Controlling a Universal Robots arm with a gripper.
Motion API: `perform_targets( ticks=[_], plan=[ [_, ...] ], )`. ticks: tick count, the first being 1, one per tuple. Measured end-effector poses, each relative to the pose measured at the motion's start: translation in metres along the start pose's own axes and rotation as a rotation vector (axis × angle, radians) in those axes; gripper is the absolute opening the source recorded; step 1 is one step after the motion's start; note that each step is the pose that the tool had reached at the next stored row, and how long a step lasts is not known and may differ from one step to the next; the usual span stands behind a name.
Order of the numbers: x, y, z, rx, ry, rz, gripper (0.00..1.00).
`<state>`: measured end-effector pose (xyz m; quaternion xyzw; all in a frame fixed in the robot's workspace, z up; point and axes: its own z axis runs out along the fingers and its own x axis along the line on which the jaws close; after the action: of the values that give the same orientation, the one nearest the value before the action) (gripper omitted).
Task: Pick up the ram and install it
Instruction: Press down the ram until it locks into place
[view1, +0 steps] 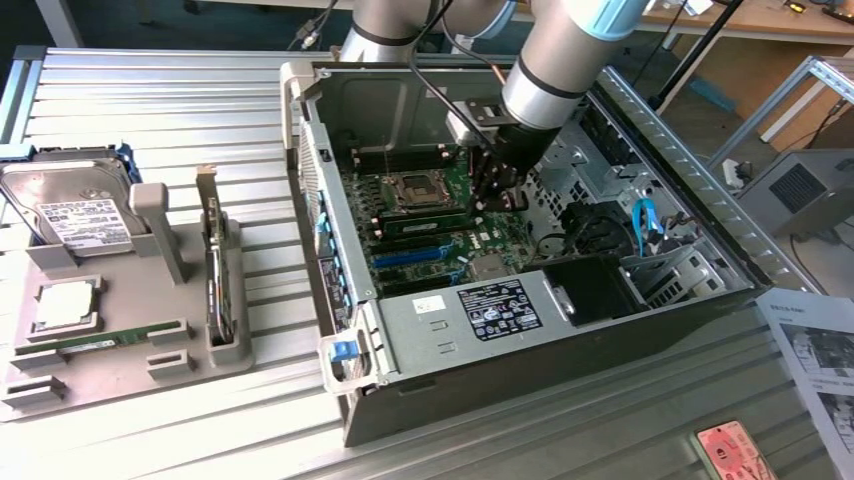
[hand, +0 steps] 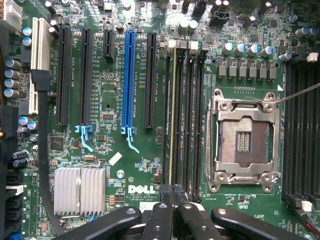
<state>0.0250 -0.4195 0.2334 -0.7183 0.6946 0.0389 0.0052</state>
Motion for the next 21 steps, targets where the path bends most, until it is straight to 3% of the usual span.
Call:
perform_targets(
  ticks=[21],
  plan=[
    [0.0003,0.0000,0.0007,0.0013,-0.0011,0.000,0.11]
  ],
)
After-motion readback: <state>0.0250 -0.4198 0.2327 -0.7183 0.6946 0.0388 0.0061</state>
